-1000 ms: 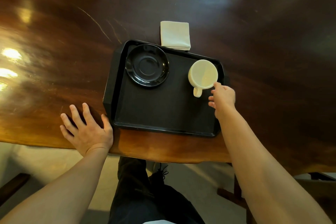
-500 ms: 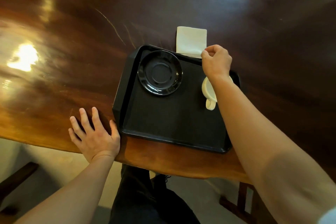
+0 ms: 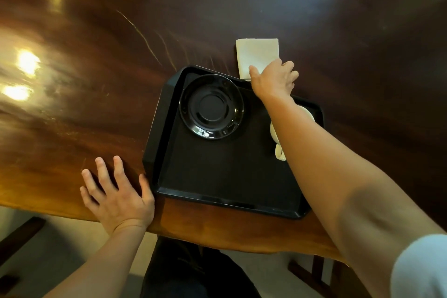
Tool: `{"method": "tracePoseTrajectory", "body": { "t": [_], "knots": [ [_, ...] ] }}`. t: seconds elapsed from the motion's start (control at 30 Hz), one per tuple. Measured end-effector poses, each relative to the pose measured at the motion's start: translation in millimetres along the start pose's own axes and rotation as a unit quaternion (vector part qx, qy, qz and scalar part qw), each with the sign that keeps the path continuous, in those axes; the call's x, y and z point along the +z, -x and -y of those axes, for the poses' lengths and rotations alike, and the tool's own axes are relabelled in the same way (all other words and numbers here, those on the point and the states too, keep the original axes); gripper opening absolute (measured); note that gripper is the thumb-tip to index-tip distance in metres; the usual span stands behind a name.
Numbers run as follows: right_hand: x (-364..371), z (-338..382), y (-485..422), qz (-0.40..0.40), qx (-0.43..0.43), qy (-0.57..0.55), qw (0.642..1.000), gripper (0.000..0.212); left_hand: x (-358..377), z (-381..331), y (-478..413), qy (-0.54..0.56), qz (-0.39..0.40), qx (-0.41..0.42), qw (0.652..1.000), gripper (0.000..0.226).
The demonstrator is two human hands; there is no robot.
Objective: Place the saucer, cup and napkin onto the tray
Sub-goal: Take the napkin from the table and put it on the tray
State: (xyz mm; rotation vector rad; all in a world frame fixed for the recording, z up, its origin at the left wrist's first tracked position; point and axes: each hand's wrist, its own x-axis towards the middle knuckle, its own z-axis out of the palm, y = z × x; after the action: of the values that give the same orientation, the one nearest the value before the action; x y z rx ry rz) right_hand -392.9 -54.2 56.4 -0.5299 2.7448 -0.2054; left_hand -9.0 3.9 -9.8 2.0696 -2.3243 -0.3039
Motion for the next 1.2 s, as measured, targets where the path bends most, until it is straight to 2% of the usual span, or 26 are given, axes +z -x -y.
{"method": "tracePoseTrajectory", "body": {
  "t": [0.17, 0.37, 0.43, 0.6, 0.8, 0.87, 1.03, 1.2],
  "knots": [
    [7, 7, -9, 0.016, 0.04, -0.008, 0.999, 0.086, 1, 0, -2, 0.003, 0.003, 0.0, 1.0, 0.074],
    [4, 5, -16, 0.034, 0.1, -0.083, 0.991, 0.089, 2, 0, -1, 0.001, 0.003, 0.0, 1.0, 0.074],
    [1, 2, -19, 0.045, 0.12, -0.135, 0.983, 0.084, 2, 1, -1, 0.0, 0.005, 0.001, 1.0, 0.074],
    [-15, -6, -25, 0.09, 0.163, -0.28, 0.942, 0.054, 3, 1, -1, 0.003, 0.001, 0.001, 1.0, 0.074],
    [-27, -5, -23, 0.096, 0.191, -0.369, 0.904, 0.036, 3, 2, -1, 0.002, 0.002, 0.004, 1.0, 0.074],
    [-29, -5, -20, 0.108, 0.197, -0.436, 0.872, 0.034, 4, 3, -1, 0.002, 0.003, 0.005, 1.0, 0.073],
    [-35, -7, -1, 0.152, 0.217, -0.637, 0.724, 0.038, 3, 2, 0, 0.01, 0.002, 0.004, 1.0, 0.073],
    [-44, -9, 27, 0.16, 0.201, -0.699, 0.667, 0.038, 3, 2, 0, 0.015, 0.003, 0.005, 1.0, 0.073]
  ]
}}
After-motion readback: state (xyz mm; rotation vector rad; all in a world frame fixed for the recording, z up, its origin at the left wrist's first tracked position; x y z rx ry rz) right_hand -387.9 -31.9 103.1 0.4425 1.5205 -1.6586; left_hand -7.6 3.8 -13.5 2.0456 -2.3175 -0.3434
